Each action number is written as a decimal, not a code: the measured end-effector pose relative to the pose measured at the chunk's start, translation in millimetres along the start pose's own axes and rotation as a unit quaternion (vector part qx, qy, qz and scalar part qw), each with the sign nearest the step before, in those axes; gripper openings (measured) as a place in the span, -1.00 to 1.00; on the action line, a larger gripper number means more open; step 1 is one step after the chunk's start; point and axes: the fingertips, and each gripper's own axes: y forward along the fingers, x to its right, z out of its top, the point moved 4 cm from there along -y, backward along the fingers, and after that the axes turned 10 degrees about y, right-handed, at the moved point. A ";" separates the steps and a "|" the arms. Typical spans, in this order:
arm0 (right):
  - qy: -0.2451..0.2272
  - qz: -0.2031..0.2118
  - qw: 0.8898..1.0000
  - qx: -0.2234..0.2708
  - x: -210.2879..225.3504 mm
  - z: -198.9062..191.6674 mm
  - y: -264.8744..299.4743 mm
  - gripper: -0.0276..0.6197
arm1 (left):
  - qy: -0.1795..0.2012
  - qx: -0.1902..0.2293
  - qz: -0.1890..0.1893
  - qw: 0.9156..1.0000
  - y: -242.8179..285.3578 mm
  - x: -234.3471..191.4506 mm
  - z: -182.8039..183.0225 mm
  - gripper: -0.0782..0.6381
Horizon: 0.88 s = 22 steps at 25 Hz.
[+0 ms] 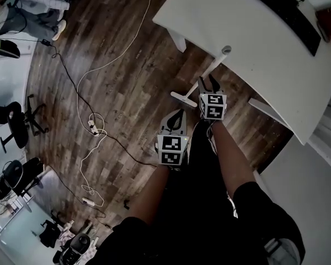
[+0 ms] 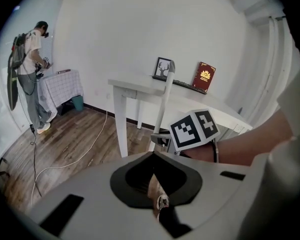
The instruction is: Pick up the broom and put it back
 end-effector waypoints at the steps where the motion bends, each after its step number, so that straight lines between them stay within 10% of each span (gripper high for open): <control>1: 0.006 0.006 1.000 0.005 -1.7 1.7 3.0 -0.36 | 0.000 -0.002 -0.001 1.000 -0.8 0.3 -1.5 -0.78; 12: -0.008 0.051 0.998 0.017 -29.4 -2.8 -11.7 -0.61 | -0.005 0.000 0.005 1.000 -15.9 -3.1 -7.7 -0.78; 22: -0.140 0.090 0.984 0.063 -91.7 38.3 -84.5 -0.61 | 0.001 0.050 0.043 0.998 -57.2 -39.9 -1.7 -0.78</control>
